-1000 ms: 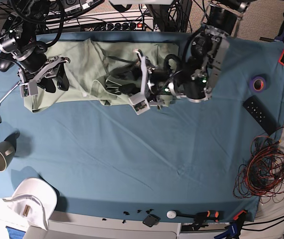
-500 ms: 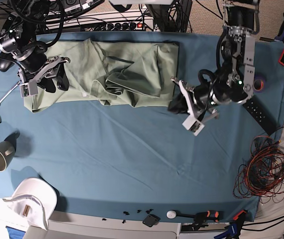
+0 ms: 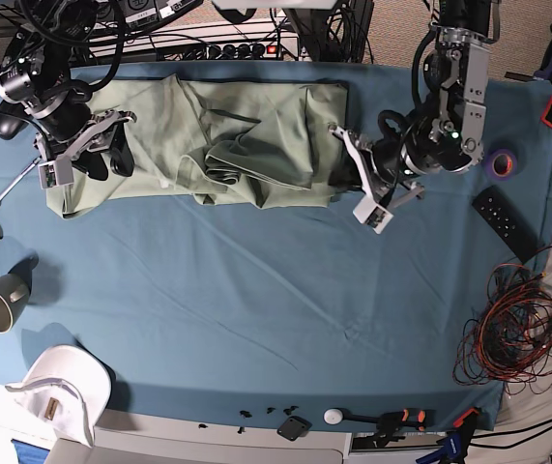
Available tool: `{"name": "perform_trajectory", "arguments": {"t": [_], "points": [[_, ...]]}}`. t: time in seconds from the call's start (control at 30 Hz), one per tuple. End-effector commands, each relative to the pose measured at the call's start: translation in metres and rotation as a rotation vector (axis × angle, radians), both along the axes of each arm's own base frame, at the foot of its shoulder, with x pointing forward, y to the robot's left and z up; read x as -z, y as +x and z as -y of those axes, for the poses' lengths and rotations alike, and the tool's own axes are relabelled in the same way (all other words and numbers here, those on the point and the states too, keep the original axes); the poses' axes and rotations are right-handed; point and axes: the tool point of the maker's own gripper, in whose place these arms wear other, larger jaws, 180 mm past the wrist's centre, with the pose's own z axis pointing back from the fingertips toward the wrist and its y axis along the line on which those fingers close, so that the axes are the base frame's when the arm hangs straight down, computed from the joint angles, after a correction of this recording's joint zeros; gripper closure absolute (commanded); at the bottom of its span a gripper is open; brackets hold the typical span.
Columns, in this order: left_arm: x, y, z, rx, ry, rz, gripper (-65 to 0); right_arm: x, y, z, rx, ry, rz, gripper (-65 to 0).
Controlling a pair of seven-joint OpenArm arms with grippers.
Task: Fold the T-shirt properly
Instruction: 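Release and reposition the left gripper on the folded layer, then regrasp the folded layer with the left gripper and push it toward the right gripper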
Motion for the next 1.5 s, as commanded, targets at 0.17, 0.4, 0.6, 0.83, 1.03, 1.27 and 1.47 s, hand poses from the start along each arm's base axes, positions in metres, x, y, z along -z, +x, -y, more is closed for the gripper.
{"name": "perform_trajectory", "arguments": {"t": [0.17,0.4,0.6,0.83,1.03,1.27,1.47], "points": [[-0.008,0.004,0.002,-0.019,-0.028,0.021,0.0,-0.015,0.008,0.000,-0.003,0.004,0.069,-28.6],[-0.004,-0.003,0.011,-0.006,-0.042,0.002,0.0,-0.015,0.008,0.000,-0.003,0.004,0.069,-28.6],[-0.001,-0.014,0.036,0.064,-0.029,0.005,0.0,-0.015,0.008,0.000,-0.003,0.004,0.069,-28.6],[-0.001,-0.021,0.058,0.104,-0.028,0.012,0.0,-0.015,0.008,0.000,-0.003,0.004,0.069,-28.6],[-0.005,-0.020,0.063,0.103,-0.044,0.020,0.0,-0.015,0.008,0.000,-0.003,0.004,0.070,-28.6],[-0.004,-0.017,0.061,0.097,-0.021,0.043,0.0,-0.015,0.008,0.000,-0.003,0.004,0.070,-28.6],[0.008,-0.013,0.055,0.063,0.008,0.030,0.0,-0.016,0.008,0.000,-0.003,0.005,0.073,-28.6]]}}
